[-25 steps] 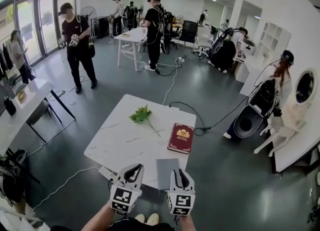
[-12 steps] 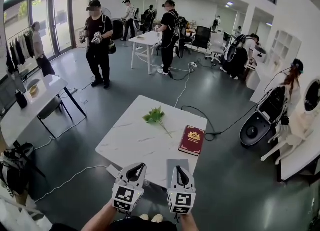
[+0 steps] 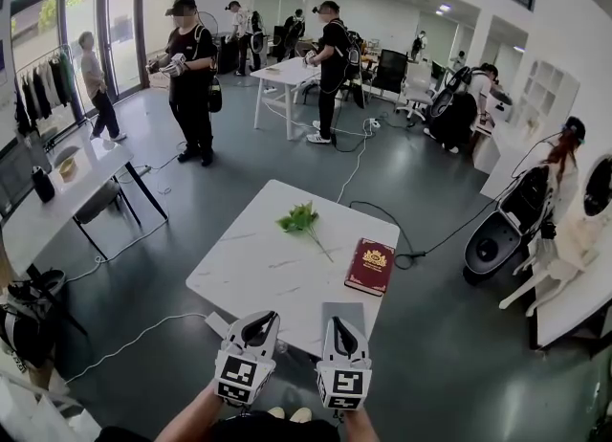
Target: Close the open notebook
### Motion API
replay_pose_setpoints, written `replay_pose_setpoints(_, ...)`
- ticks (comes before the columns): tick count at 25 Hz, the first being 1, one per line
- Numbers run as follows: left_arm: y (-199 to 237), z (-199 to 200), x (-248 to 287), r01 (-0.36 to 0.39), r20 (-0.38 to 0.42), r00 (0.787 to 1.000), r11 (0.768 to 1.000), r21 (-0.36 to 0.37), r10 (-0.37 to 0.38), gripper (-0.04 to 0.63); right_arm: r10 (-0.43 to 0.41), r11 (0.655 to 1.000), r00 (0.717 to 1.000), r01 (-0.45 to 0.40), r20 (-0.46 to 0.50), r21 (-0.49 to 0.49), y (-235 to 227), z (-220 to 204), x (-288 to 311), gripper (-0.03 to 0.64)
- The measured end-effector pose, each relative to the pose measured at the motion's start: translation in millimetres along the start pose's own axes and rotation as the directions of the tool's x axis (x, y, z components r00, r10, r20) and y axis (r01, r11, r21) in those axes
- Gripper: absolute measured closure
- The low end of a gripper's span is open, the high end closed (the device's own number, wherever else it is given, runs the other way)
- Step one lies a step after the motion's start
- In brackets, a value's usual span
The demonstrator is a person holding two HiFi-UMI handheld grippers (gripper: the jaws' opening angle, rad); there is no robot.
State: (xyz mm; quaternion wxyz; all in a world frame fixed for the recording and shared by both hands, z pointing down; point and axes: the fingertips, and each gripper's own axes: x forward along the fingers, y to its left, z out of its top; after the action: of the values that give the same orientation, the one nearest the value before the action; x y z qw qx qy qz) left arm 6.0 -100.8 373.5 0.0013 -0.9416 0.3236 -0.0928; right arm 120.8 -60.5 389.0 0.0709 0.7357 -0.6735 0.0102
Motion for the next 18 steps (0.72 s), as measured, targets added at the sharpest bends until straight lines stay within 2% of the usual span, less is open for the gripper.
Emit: replay_pose_setpoints(18,-2.4,-3.4,-2.7,0.004,0.003,1.0,1.0,-0.002,-0.004,0.564,-0.007,1.0,1.0,0.007,0.009,-0.01,1.6,0.9,-8.4,0.603)
